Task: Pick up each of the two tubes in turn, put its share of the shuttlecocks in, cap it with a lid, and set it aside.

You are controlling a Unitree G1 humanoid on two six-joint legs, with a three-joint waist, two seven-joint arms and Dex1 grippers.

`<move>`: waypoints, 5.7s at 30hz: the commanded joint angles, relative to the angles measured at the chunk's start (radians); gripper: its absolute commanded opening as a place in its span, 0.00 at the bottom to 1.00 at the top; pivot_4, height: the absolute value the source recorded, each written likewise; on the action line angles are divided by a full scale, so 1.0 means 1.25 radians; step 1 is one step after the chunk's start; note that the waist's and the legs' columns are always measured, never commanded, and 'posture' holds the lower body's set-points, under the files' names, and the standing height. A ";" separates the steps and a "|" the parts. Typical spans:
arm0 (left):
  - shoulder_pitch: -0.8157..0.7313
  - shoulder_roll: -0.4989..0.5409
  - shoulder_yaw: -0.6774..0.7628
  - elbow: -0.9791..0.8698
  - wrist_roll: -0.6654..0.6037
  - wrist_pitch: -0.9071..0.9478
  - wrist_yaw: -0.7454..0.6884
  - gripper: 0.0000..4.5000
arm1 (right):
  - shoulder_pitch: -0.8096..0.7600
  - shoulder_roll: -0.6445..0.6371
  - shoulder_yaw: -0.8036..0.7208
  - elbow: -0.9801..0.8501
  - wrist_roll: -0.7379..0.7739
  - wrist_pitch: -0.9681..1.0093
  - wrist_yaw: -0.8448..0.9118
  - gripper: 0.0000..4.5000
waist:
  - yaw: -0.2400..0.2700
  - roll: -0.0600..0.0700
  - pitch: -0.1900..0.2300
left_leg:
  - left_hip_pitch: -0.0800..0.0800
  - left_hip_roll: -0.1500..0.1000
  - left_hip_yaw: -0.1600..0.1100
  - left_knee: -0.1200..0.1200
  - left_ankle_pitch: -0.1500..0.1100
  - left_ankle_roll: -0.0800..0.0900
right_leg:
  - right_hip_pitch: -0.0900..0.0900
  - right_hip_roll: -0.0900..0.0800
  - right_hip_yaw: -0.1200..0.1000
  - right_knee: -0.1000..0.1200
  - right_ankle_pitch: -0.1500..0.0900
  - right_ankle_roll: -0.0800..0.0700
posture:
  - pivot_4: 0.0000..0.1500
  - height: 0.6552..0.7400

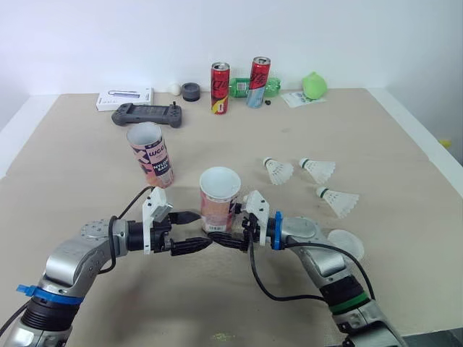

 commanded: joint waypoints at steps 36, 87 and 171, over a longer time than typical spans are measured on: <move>-0.278 -0.348 -0.212 0.154 0.223 -0.248 0.138 1.00 | 0.127 -0.288 -0.800 0.111 0.158 0.139 -0.445 0.76 | -0.005 0.004 0.003 | 0.001 -0.005 0.003 0.006 0.000 0.003 | 0.001 -0.003 0.007 0.005 0.003 0.001 | 1.00 1.00; 0.121 -0.263 0.186 -0.032 0.298 -0.291 0.539 1.00 | 0.131 -0.259 -0.260 -0.426 0.320 0.248 -0.205 0.99 | -0.010 0.000 0.007 | -0.002 -0.007 0.000 0.005 0.006 0.004 | 0.001 -0.001 0.010 0.000 0.007 0.008 | 1.00 1.00; -0.171 -0.120 0.049 0.336 0.656 -0.532 0.609 0.81 | -0.159 0.064 -0.298 0.195 0.013 0.022 -0.516 0.07 | 0.000 0.001 0.007 | -0.006 -0.006 0.000 0.002 0.011 0.004 | -0.001 0.000 0.009 -0.005 0.016 0.007 | 1.00 1.00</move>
